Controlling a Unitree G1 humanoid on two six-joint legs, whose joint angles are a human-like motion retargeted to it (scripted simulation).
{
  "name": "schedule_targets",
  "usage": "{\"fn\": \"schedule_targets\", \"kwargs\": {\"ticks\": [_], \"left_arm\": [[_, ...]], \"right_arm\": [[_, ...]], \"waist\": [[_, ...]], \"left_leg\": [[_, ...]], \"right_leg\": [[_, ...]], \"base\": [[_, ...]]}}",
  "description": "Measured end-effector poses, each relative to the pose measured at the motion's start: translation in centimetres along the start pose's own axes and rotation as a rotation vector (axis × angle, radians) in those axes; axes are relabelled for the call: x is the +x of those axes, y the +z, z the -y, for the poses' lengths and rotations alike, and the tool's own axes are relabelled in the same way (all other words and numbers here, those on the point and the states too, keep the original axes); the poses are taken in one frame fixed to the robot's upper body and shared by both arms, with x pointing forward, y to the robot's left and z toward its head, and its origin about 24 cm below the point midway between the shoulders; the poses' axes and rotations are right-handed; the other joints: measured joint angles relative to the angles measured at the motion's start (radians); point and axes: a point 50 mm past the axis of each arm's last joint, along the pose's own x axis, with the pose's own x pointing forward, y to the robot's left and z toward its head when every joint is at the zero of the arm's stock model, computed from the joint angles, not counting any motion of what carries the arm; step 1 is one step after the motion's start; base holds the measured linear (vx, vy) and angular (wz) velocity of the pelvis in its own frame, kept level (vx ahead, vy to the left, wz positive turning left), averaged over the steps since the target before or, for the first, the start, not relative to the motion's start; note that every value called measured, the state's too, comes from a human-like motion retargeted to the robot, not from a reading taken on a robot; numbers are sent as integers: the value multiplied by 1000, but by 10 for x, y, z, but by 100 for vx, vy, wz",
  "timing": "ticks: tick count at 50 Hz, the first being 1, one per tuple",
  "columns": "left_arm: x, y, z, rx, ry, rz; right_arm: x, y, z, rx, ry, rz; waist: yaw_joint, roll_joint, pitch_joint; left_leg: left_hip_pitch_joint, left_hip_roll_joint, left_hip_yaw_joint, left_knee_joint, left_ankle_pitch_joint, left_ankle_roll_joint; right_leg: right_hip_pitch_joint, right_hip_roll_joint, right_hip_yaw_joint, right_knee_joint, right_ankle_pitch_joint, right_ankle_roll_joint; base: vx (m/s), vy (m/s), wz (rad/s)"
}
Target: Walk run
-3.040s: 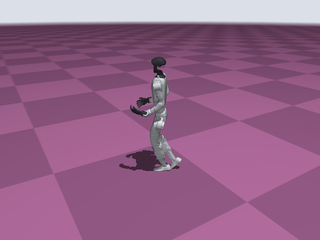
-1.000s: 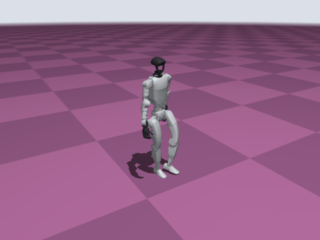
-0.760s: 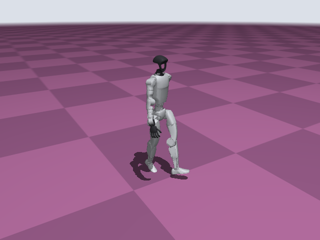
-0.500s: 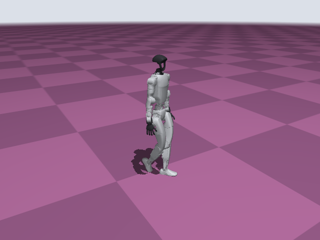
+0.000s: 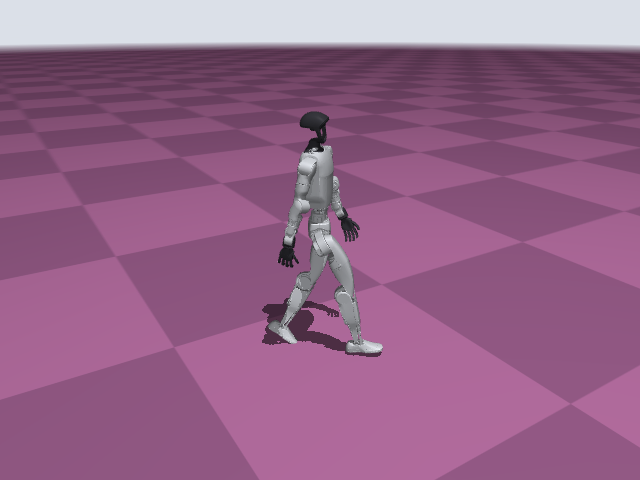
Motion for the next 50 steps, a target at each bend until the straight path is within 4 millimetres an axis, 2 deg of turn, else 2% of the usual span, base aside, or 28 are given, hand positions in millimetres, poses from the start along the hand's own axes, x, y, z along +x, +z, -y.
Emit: {"fn": "schedule_targets", "kwargs": {"ticks": [2,5,6,10,14,17,21,23,25,28,31,34,36,38,40,42,44,48,50], "left_arm": [[-11,-39,7,-29,64,-106],[-30,-86,15,-154,173,-225],[-36,-97,17,-199,183,-249],[-56,-133,31,-317,171,-346],[-73,-156,36,-311,173,-421],[-82,-168,38,-296,170,-478],[-87,-175,46,-326,172,-512],[-87,-176,49,-351,175,-511],[-85,-175,51,-370,178,-502],[-84,-174,52,-389,180,-500],[-81,-170,49,-392,182,-497],[-77,-164,43,-391,196,-483],[-70,-154,36,-388,213,-450],[-59,-138,27,-367,238,-401],[-45,-113,15,-325,257,-334],[-28,-80,2,-272,251,-244],[-13,-44,-4,-212,208,-146],[6,27,-11,-92,130,82],[9,56,-12,-45,94,181]], "right_arm": [[0,9,2,52,0,22],[-2,41,7,89,-24,103],[-3,57,10,100,-45,143],[-16,124,20,125,-116,347],[-40,189,25,51,-128,579],[-62,227,30,-35,-129,709],[-88,260,39,-133,-164,826],[-96,269,44,-156,-199,867],[-100,271,46,-163,-230,891],[-93,263,44,-164,-238,876],[-74,241,36,-164,-191,794],[-47,201,25,-186,-117,640],[-30,168,18,-201,-85,520],[-19,136,14,-204,-73,410],[-12,111,11,-199,-60,320],[-7,92,3,-182,-33,249],[-3,75,-3,-140,-13,196],[1,46,-14,-54,14,149],[3,32,-18,-40,28,115]], "waist": [[15,6,-12],[42,-41,-19],[36,-54,-18],[51,-82,-4],[149,-99,15],[183,-80,30],[214,-49,52],[237,-48,53],[242,-59,45],[268,-81,35],[304,-86,13],[313,-81,-25],[296,-68,-42],[273,-57,-30],[256,-64,-8],[272,8,-11],[261,30,0],[167,47,17],[135,35,19]], "left_leg": [[-45,12,39,135,183,-89],[-147,33,191,386,341,-195],[-184,48,220,453,336,-174],[-350,106,300,624,155,-67],[-512,104,324,557,-18,-39],[-571,141,376,362,-69,-31],[-619,160,442,46,-50,-16],[-644,126,417,-94,-66,-31],[-654,84,402,-211,-116,-19],[-629,73,433,-249,-120,27],[-609,84,436,-195,-96,68],[-577,101,451,-167,-48,78],[-560,120,425,-131,-76,101],[-513,114,392,-114,-110,122],[-440,79,370,-127,-141,132],[-418,159,348,-145,-153,111],[-392,161,320,-143,-170,106],[-329,115,209,-163,-193,111],[-289,83,187,-177,-210,114]], "right_leg": [[43,4,-8,7,-28,-39],[114,-33,-74,-7,-58,-83],[134,-22,-39,-10,-76,-97],[221,-20,-62,-40,-118,-108],[274,28,-33,-57,-151,-128],[315,78,-61,-64,-185,-141],[384,156,-63,-71,-231,-163],[418,174,-66,-74,-248,-172],[445,173,-89,-73,-263,-177],[483,168,-93,-48,-246,-185],[512,170,-91,-6,-166,-170],[522,157,-144,78,46,-144],[487,167,-127,194,238,-121],[409,173,-105,422,336,-116],[336,107,-150,665,345,-129],[282,189,-135,618,322,-140],[207,195,-116,643,213,-136],[77,153,-100,547,10,-78],[45,98,-112,409,-10,-34]], "base": [[93,-43,16],[84,-38,-19],[67,-29,16],[59,-25,4],[70,-25,-69],[54,-16,-1],[71,-14,-3],[76,-11,-18],[76,-11,9],[72,-9,-21],[104,-2,-48],[103,2,-17],[98,1,32],[81,-3,65],[90,-5,46],[67,-3,-8],[65,-1,60],[65,-4,145],[68,-14,98]]}}
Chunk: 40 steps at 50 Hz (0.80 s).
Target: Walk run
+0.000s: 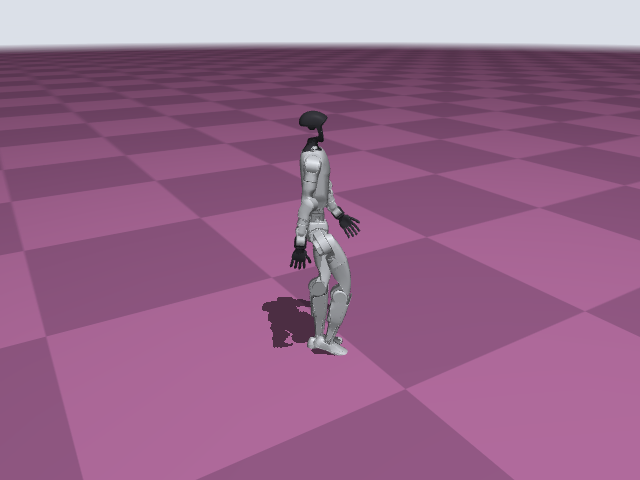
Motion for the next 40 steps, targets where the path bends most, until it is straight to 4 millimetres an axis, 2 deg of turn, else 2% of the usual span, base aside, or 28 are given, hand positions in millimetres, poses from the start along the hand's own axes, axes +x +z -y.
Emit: {"fn": "schedule_targets", "kwargs": {"ticks": [3,5,7,9,10,12,15,17,20,23,25,28,32,35,38,40], "left_arm": [[6,32,-2,43,-51,107],[7,43,-3,59,-66,148],[7,46,-5,63,-65,160],[5,40,-7,61,-56,141],[4,34,-7,61,-53,120],[1,16,-7,59,-51,49],[-10,-24,-5,63,-55,-104],[-21,-55,-1,67,-54,-223],[-45,-103,9,58,-36,-372],[-68,-138,16,-12,12,-459],[-81,-154,23,-67,37,-499],[-97,-174,34,-140,41,-559],[-117,-194,40,-191,22,-644],[-130,-205,40,-187,4,-702],[-138,-211,39,-185,14,-737],[-143,-215,38,-195,29,-751]], "right_arm": [[-1,-15,-6,-17,29,-51],[-2,-21,-7,-40,43,-85],[-2,-23,-7,-66,49,-102],[-2,-21,-5,-88,50,-103],[-2,-20,-5,-94,48,-102],[-2,-14,-1,-100,38,-88],[-1,-3,4,-87,7,-54],[-1,5,10,-73,-15,-28],[-2,19,19,-41,-37,0],[-4,48,27,-59,-58,70],[-6,73,33,-85,-80,139],[-13,115,40,-148,-114,258],[-27,167,43,-245,-142,430],[-41,200,43,-304,-156,544],[-52,221,45,-348,-173,613],[-57,229,46,-371,-186,641]], "waist": [[-37,-41,11],[-55,-59,19],[-55,-64,23],[-39,-63,23],[-40,-61,24],[-52,-53,15],[-117,-26,0],[-134,-14,-15],[-126,-7,-26],[-91,-69,-29],[-88,-93,-30],[-87,-107,-23],[-21,-129,-8],[26,-122,8],[52,-102,26],[66,-93,34]], "left_leg": [[78,-57,-20,-17,-35,1],[132,-78,-29,-24,-60,-3],[174,-84,-20,-27,-86,-12],[202,-84,-2,-21,-108,-16],[215,-84,-4,-13,-117,-16],[230,-81,-4,9,-121,-29],[247,-55,-29,63,-69,-74],[246,-39,-27,118,41,-135],[219,-27,-18,273,320,-246],[129,-31,97,527,518,-296],[42,-15,123,685,563,-290],[-80,3,100,794,409,-244],[-220,37,146,738,243,-176],[-284,67,164,538,183,-170],[-315,90,194,297,167,-152],[-335,72,193,132,154,-141]], "right_leg": [[-33,-86,-14,-224,-19,39],[-63,-109,6,-352,-70,60],[-96,-117,17,-457,-101,111],[-119,-113,4,-513,-115,122],[-119,-116,-22,-521,-115,117],[-112,-116,-48,-473,-97,37],[-74,-132,-146,-440,-55,-17],[-65,-95,-40,-425,-20,-46],[-12,-80,-9,-408,-42,-84],[60,-108,4,-420,-76,-102],[97,-104,42,-430,-103,-110],[155,-96,21,-453,-129,-111],[214,-55,40,-477,-157,-126],[258,-6,50,-483,-186,-136],[306,56,78,-484,-220,-154],[347,85,77,-488,-244,-164]], "base": [[62,-18,68],[68,-23,38],[59,-20,-15],[74,-29,-41],[85,-35,-8],[73,-28,20],[77,-30,82],[75,-31,28],[84,-38,-20],[71,-33,-74],[78,-35,-39],[54,-24,-28],[61,-26,-94],[57,-20,-80],[63,-16,-52],[91,-17,-39]]}}
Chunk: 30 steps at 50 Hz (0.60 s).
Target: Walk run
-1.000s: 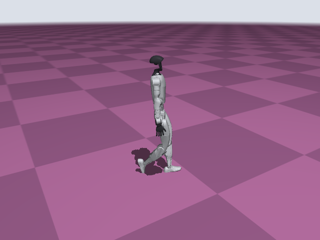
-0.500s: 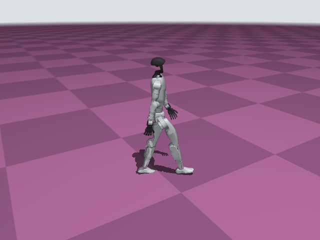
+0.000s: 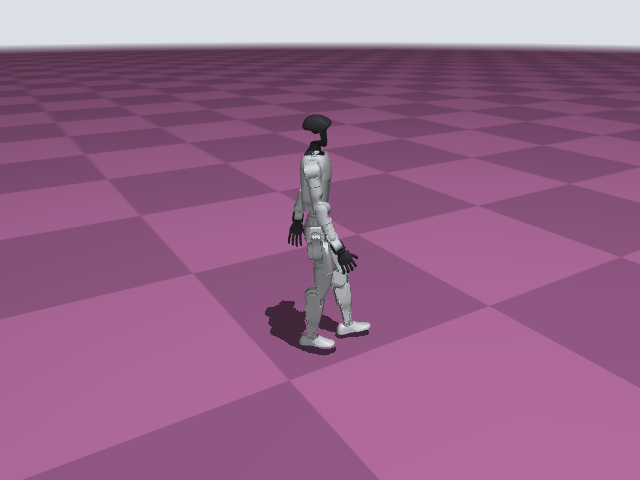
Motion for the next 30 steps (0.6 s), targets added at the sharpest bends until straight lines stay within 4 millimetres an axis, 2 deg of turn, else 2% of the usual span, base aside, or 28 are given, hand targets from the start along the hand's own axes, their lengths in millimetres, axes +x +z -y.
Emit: {"fn": "schedule_targets", "kwargs": {"ticks": [2,3,5,7,9,10,13,15,17,18,20,22,24,27,30], "left_arm": [[-1,0,-2,-19,10,-1],[-1,0,-3,-28,15,1],[-1,1,-6,-47,24,7],[-1,8,-9,-67,33,23],[0,14,-10,-93,44,45],[0,18,-11,-103,49,58],[1,32,-13,-145,64,111],[0,46,-17,-195,89,155],[0,69,-21,-204,128,213],[-1,83,-22,-189,149,243],[-5,117,-25,-142,184,320],[-11,153,-23,-53,177,409],[-19,187,-19,49,151,511],[-35,232,-12,180,104,669],[-54,265,-8,268,73,807]], "right_arm": [[0,2,2,-9,-8,7],[0,-1,1,-10,-9,1],[-2,-10,-2,-7,-1,-30],[-5,-26,-10,5,25,-87],[-11,-48,-23,14,73,-173],[-15,-61,-30,23,101,-223],[-34,-103,-54,36,178,-391],[-50,-128,-73,23,220,-492],[-64,-147,-83,22,239,-563],[-70,-155,-85,26,249,-594],[-78,-164,-92,23,285,-636],[-85,-171,-99,31,303,-659],[-90,-177,-104,47,295,-660],[-97,-185,-107,66,273,-669],[-104,-193,-108,75,270,-697]], "waist": [[9,-7,-2],[11,-7,-3],[18,-10,-4],[33,-13,-10],[91,-22,-22],[127,-26,-31],[151,-44,-73],[127,-31,-89],[90,4,-85],[68,2,-81],[76,49,-86],[71,73,-79],[32,91,-71],[-41,97,-69],[-86,83,-64]], "left_leg": [[-12,-64,-68,-152,-23,-3],[-10,-86,-108,-215,-40,-48],[0,-91,-113,-237,-61,-75],[0,-90,-91,-163,-13,19],[19,-70,-48,-133,2,24],[31,-69,-64,-133,44,22],[60,-51,-27,-92,10,57],[75,-25,-37,-63,-26,77],[124,-14,-72,-66,-60,96],[160,-36,-87,-69,-83,102],[188,22,-82,-82,-106,89],[225,37,-80,-91,-128,86],[264,33,-109,-108,-146,85],[317,6,-146,-131,-174,83],[379,-32,-140,-146,-209,86]], "right_leg": [[32,6,-9,-1,-20,-6],[49,13,-19,1,-31,-9],[77,27,-17,17,-50,-24],[95,38,-12,42,-44,-25],[117,29,-11,74,9,-15],[126,21,-19,92,51,-6],[110,-17,-46,203,295,55],[60,10,12,339,486,104],[-22,54,20,529,599,125],[-71,36,7,657,600,139],[-140,55,-10,711,567,123],[-212,22,-45,765,461,61],[-289,12,-46,763,371,50],[-391,-42,-51,662,249,76],[-433,-118,-80,439,240,99]], "base": [[71,-14,-18],[76,-12,-4],[80,-10,-2],[71,-10,-33],[110,-7,-121],[115,-4,-106],[90,-5,-51],[96,-8,-10],[79,-8,49],[73,-9,37],[83,-13,-41],[61,-11,-23],[63,-12,59],[56,-9,64],[79,-23,9]]}}
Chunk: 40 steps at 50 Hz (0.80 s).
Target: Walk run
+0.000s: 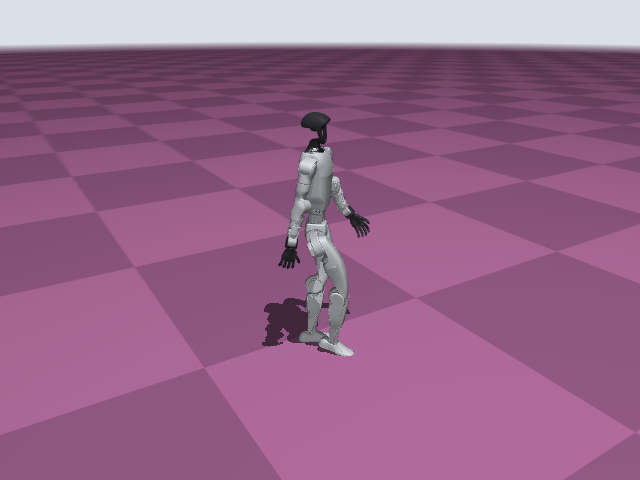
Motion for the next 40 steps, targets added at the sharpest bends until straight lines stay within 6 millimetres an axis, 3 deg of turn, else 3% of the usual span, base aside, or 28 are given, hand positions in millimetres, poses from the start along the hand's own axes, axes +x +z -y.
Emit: {"fn": "schedule_targets", "kwargs": {"ticks": [2,5,8,9,10,13,17,18,20,22,25,27,30,34,38,40], "left_arm": [[4,18,-5,24,-15,66],[7,32,-9,27,-19,107],[6,27,-9,-13,-10,87],[5,21,-7,-30,-8,67],[4,14,-5,-49,-5,43],[-7,-24,8,-95,-30,-85],[-40,-94,33,-146,-108,-343],[-51,-110,37,-155,-115,-388],[-72,-136,40,-163,-92,-463],[-92,-158,42,-136,-57,-547],[-121,-186,51,-110,-21,-673],[-141,-202,56,-124,-28,-754],[-167,-219,60,-144,-119,-868],[-190,-232,65,-122,-248,-968],[-202,-238,60,-79,-255,-1016],[-202,-238,53,-71,-221,-1022]], "right_arm": [[0,-2,0,11,7,-11],[0,-1,0,40,9,-16],[0,4,-1,71,4,-1],[0,6,-2,82,5,2],[0,7,-3,94,8,6],[1,8,-5,131,16,6],[0,16,1,147,14,5],[0,21,4,139,-1,20],[-1,38,15,116,-48,74],[-3,57,26,98,-98,139],[-11,88,46,49,-166,246],[-19,111,58,4,-206,329],[-33,143,73,-46,-249,450],[-51,173,90,-79,-290,556],[-58,180,99,-79,-321,589],[-56,176,99,-58,-319,579]], "waist": [[-27,-20,12],[-58,-24,29],[-53,-8,22],[-56,-2,17],[-61,4,12],[-102,13,-9],[-102,11,-29],[-103,-12,-28],[-75,-75,-26],[-59,-104,-28],[-31,-133,-18],[5,-160,-5],[34,-164,16],[81,-132,45],[122,-108,59],[148,-102,57]], "left_leg": [[49,-32,4,-1,-25,-4],[118,-42,13,-1,-59,-23],[156,-22,54,7,-72,-62],[164,-13,59,15,-65,-79],[170,-4,62,25,-53,-97],[190,14,26,86,58,-172],[164,39,17,284,414,-279],[141,32,24,374,483,-290],[80,0,70,562,600,-241],[0,-2,67,705,542,-210],[-127,19,62,842,371,-196],[-204,33,87,856,254,-155],[-287,55,97,718,162,-100],[-343,57,76,397,174,-79],[-394,-2,-52,101,149,-87],[-410,-36,-131,-20,135,-188]], "right_leg": [[-13,-61,-23,-156,-2,45],[-46,-76,-5,-349,-42,69],[-70,-69,-105,-474,-53,39],[-66,-71,-157,-472,-45,-4],[-61,-72,-207,-455,-28,-63],[-35,-84,-251,-391,18,-81],[17,-48,-110,-330,-66,-123],[52,-65,-127,-340,-76,-126],[107,-67,-79,-363,-90,-137],[149,-49,-7,-374,-114,-133],[205,-21,44,-398,-125,-136],[239,6,103,-406,-129,-149],[279,59,166,-401,-140,-160],[336,153,251,-389,-158,-191],[412,210,317,-382,-179,-211],[446,228,349,-373,-189,-221]], "base": [[58,-17,1],[67,-24,-19],[67,-30,-58],[88,-48,-32],[91,-51,-5],[79,-43,30],[81,-49,-34],[73,-47,-84],[78,-52,-146],[59,-37,-132],[57,-33,-152],[55,-32,-201],[62,-28,-176],[57,-15,-171],[71,-11,-144],[91,-11,-115]]}}
